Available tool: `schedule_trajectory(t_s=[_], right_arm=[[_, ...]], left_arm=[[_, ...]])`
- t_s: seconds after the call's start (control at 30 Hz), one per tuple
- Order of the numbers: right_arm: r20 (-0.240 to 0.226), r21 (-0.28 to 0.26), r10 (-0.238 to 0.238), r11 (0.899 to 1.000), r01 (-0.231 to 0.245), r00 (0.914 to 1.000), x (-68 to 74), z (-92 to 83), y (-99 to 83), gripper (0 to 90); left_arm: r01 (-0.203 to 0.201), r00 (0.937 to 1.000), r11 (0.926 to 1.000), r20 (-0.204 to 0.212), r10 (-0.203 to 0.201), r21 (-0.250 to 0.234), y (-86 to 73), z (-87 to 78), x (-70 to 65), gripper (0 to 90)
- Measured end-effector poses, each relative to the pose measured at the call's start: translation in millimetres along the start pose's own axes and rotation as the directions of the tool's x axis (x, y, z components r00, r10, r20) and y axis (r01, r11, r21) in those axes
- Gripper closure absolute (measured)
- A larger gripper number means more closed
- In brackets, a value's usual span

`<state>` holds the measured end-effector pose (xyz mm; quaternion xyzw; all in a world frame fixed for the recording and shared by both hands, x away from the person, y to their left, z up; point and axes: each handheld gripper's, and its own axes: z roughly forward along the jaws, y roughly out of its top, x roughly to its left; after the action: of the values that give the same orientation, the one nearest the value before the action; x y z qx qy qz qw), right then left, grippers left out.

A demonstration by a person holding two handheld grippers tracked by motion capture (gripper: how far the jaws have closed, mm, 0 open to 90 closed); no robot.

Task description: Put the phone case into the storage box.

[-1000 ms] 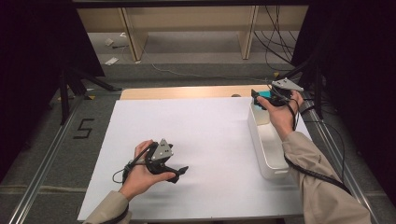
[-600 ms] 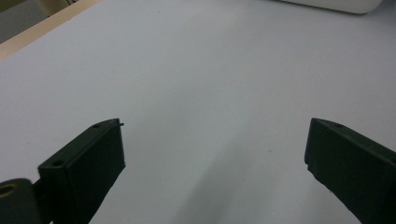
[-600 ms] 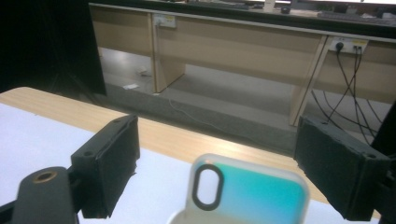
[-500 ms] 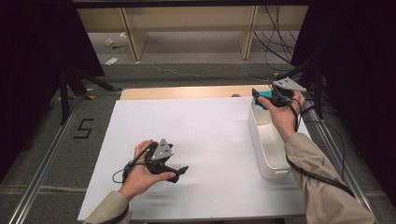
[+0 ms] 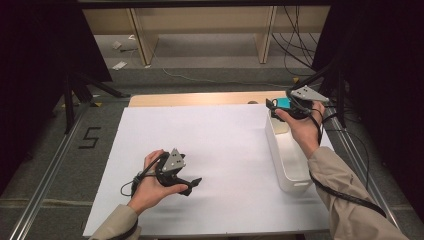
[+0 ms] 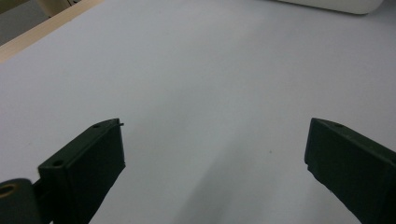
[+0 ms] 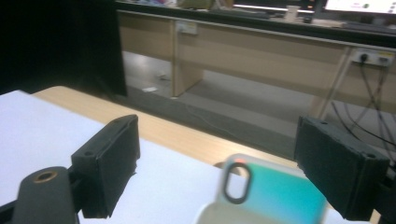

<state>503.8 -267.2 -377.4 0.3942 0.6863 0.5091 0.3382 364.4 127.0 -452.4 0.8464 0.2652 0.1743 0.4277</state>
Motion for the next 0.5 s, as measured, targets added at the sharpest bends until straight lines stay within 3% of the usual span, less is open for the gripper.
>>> schedule_trajectory(t_s=[0.23, 0.5], right_arm=[[-0.080, 0.011, -0.012, 1.000, 0.013, 0.9968, 16.3, -10.8, 1.2, 15.9], [-0.157, 0.040, -0.021, 0.999, 0.028, 0.9873, 28.2, -19.6, -1.3, 17.5]], left_arm=[[0.004, 1.0000, 1.0000, -0.003, -0.004, 0.003, 0.2, -0.1, -0.6, 4.2], [0.001, 1.0000, 1.0000, -0.006, -0.001, 0.003, 0.6, -0.8, -0.3, 4.2]])
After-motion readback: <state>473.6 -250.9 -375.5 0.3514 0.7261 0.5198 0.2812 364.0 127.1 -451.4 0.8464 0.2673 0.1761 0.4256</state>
